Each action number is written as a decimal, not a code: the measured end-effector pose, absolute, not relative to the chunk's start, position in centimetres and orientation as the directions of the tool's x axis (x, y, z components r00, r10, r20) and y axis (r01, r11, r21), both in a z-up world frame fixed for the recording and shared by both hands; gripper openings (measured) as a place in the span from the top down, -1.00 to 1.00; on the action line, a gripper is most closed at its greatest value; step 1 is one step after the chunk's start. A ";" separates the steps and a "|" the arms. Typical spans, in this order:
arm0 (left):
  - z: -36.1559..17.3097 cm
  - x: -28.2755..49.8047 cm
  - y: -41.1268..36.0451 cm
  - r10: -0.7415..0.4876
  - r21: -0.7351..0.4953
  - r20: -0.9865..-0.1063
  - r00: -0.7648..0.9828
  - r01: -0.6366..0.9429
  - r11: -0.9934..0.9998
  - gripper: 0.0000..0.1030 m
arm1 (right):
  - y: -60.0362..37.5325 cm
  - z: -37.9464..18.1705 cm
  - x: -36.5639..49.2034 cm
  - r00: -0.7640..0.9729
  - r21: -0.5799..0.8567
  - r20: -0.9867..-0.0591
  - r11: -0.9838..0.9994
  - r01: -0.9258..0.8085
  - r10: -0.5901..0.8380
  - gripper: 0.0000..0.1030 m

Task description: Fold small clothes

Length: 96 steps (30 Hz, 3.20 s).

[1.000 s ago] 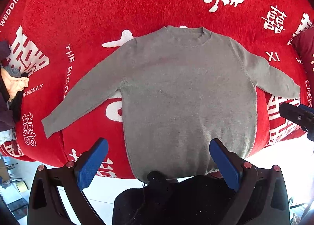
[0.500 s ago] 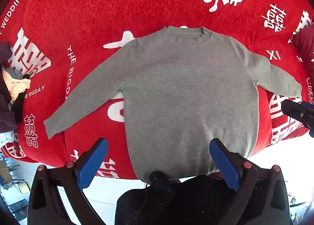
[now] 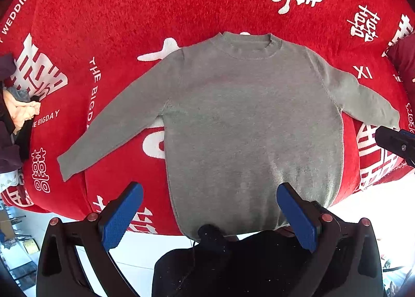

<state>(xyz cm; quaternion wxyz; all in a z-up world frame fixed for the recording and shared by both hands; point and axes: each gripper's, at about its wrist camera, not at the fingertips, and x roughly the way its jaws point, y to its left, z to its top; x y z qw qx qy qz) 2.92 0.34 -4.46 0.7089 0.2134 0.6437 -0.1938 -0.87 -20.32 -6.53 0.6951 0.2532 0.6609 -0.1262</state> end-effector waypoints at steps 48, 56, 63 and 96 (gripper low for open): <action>-19.3 16.0 29.7 -0.325 -0.417 -0.894 0.308 -0.307 0.856 -1.00 | -7.4 -19.6 6.4 -0.009 0.401 -0.905 0.858 0.320 0.426 -0.81; -26.1 17.5 38.9 -0.387 -0.523 -0.850 0.358 -0.485 0.701 -1.00 | -1.8 -23.1 7.0 -0.057 0.454 -0.874 0.852 0.260 0.483 -0.80; -26.2 19.8 37.9 -0.410 -0.569 -0.817 0.406 -0.447 0.691 -0.64 | 0.6 -23.4 7.7 -0.081 0.464 -0.867 0.856 0.228 0.492 -0.80; -15.6 12.8 -6.0 -0.670 -0.538 -0.735 0.106 0.511 0.671 0.82 | -19.4 -20.3 2.5 0.186 0.413 -0.910 0.772 0.483 0.371 -0.48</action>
